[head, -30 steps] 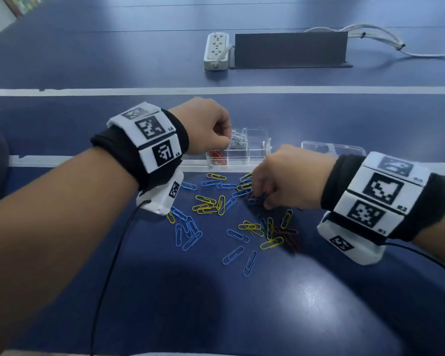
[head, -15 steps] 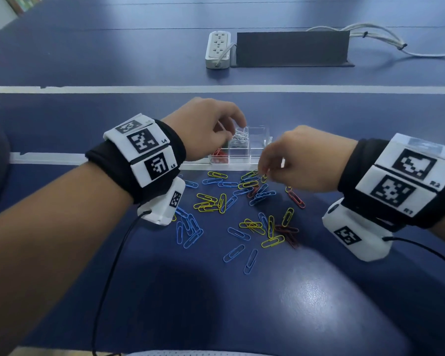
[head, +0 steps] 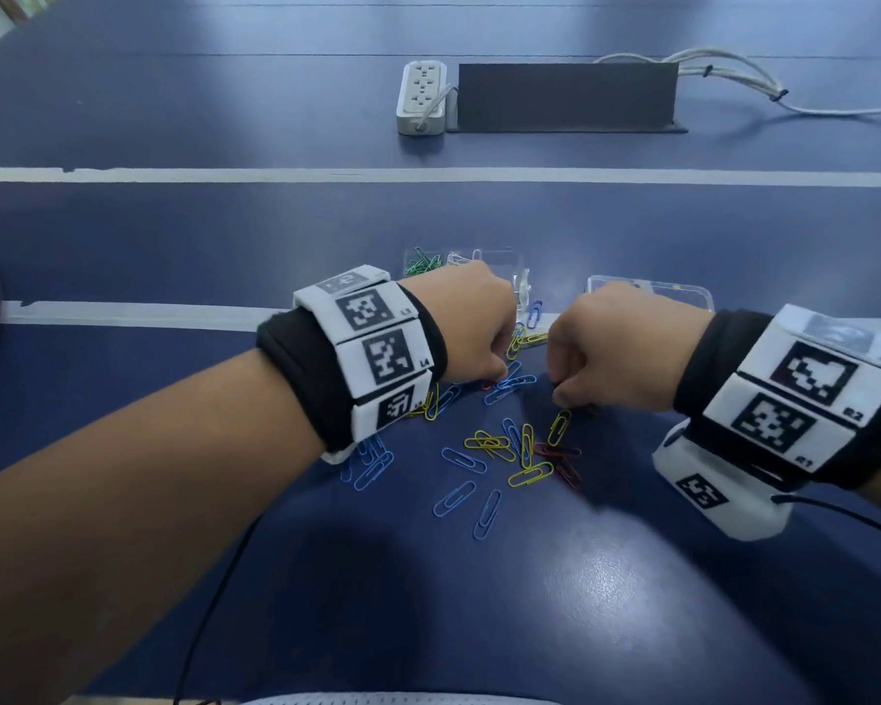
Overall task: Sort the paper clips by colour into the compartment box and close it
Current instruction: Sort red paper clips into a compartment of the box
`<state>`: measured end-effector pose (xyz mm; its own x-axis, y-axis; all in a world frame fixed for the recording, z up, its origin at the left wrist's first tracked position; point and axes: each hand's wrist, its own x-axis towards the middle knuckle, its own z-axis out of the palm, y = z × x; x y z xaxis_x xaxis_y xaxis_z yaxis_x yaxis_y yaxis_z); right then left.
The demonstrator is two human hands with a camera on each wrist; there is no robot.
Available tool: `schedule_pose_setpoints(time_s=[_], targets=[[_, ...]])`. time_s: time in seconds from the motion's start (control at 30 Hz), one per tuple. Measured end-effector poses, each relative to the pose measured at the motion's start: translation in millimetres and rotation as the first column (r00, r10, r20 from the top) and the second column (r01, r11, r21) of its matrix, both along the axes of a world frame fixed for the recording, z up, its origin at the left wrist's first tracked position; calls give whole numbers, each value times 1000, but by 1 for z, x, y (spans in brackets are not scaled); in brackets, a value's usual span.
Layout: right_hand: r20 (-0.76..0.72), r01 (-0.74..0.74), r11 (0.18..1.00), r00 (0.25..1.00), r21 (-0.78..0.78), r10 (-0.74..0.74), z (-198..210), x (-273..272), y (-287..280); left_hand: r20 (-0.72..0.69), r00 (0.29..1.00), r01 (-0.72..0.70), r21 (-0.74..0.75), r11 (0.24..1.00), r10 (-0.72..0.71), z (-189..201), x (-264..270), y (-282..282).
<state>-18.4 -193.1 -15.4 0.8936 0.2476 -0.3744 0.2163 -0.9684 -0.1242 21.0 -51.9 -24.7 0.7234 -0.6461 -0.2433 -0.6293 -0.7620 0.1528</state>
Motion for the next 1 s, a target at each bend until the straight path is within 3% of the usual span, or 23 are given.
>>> schedule_pose_setpoints(time_s=[0.23,0.43,0.6,0.83,1.0], targets=[[17,-91,996,996,-24,91,-3,-6,-1,-12,998,-55,15,998,55,-3,0,2],[3,-77,997,997,29,77,-2,-11,-8,-64,996,-71,-16,997,70,-3,-3,10],[-43,-32,983,998,178,40,3,-18,-14,-91,988,-137,-100,985,129,1,1,18],[-76,-161,970,981,181,177,-2,-36,-15,-153,975,-190,-213,958,160,7,4,32],[-35,-207,969,976,135,214,-8,-50,-4,-77,970,-243,-330,912,231,18,18,46]])
